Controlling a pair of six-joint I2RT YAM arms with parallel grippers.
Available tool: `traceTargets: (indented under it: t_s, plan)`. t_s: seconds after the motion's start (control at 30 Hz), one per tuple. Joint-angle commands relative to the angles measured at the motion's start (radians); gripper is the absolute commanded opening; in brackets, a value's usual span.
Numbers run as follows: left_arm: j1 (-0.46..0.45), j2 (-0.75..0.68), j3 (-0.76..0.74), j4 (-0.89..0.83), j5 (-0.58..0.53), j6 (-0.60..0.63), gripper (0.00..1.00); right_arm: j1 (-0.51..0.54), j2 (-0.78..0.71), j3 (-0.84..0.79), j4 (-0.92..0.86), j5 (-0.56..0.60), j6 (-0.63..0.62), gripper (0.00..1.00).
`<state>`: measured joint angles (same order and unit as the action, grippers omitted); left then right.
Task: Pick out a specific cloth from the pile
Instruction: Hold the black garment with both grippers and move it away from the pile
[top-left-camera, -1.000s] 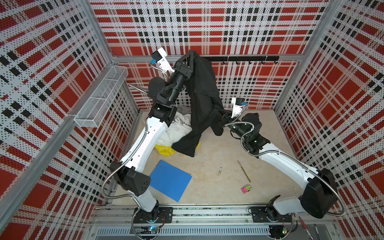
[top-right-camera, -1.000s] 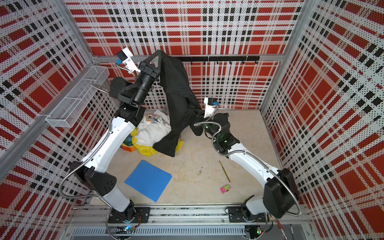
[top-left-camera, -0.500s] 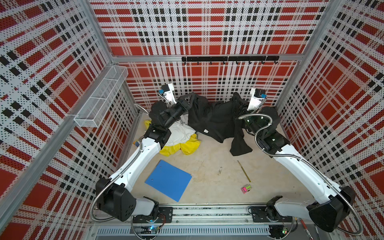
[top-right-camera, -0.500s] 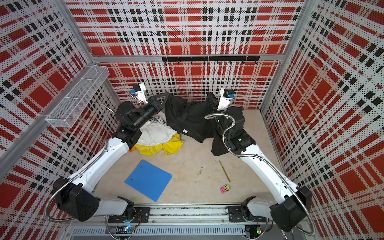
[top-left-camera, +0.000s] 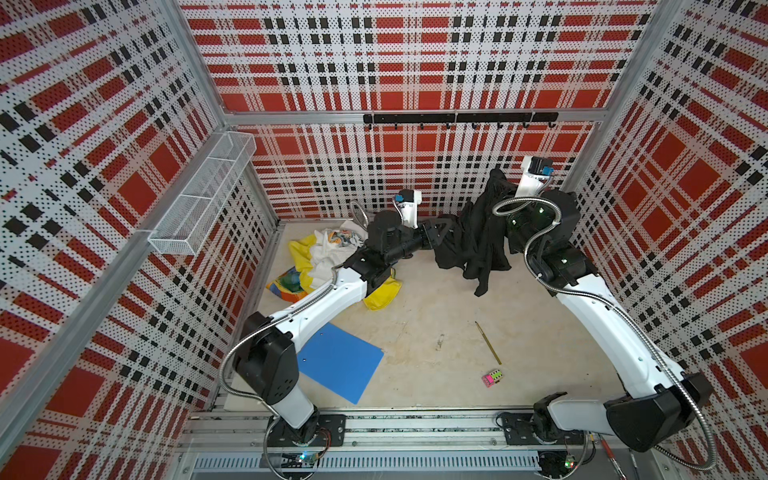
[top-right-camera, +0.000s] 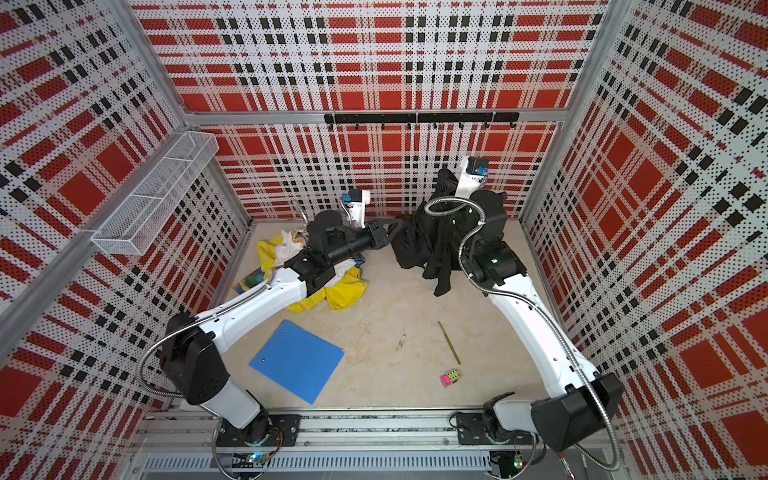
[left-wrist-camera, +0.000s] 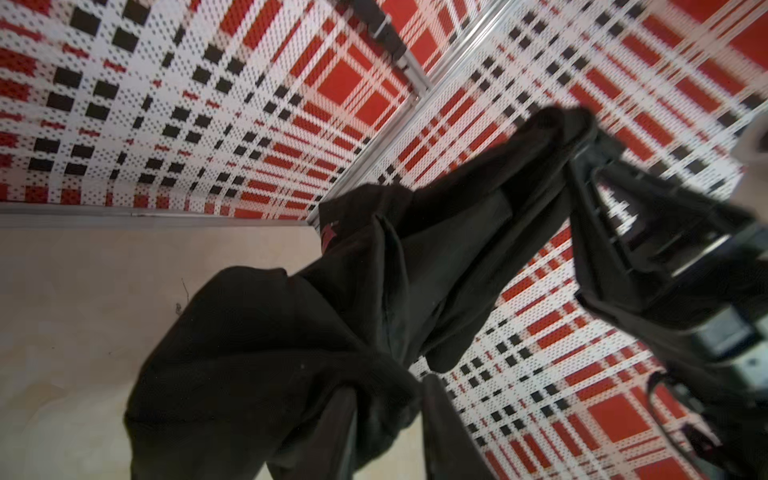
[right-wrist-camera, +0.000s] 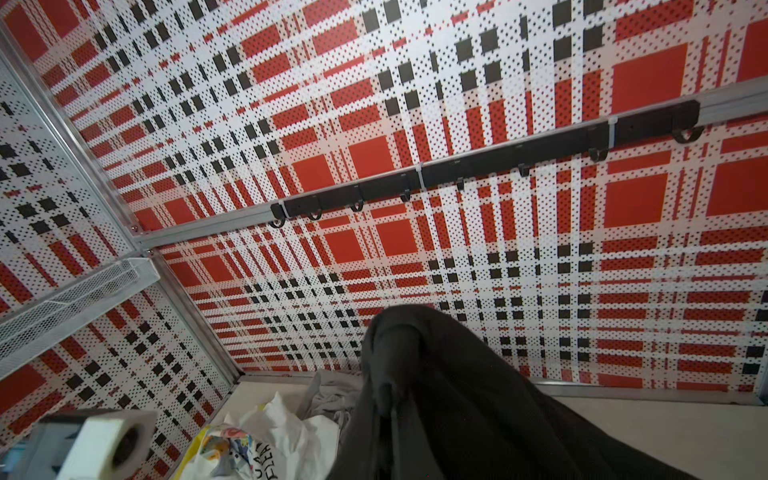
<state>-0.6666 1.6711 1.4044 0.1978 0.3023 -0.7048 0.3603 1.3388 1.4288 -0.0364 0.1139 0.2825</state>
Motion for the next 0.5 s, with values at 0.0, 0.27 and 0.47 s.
traceTargets:
  t_s: [0.0, 0.27, 0.47]
  plan:
    - [-0.042, 0.062, -0.003, -0.028, -0.037, 0.063, 0.42, -0.045, 0.014, -0.023, 0.045, -0.051, 0.049, 0.01]
    - [-0.101, 0.127, -0.09, -0.041, -0.096, 0.122, 0.78, -0.095, 0.036, -0.058, 0.053, -0.052, 0.051, 0.01]
    - [-0.11, 0.034, -0.19, -0.081, -0.121, 0.188, 0.97, -0.127, 0.021, -0.137, 0.06, -0.028, 0.044, 0.01]
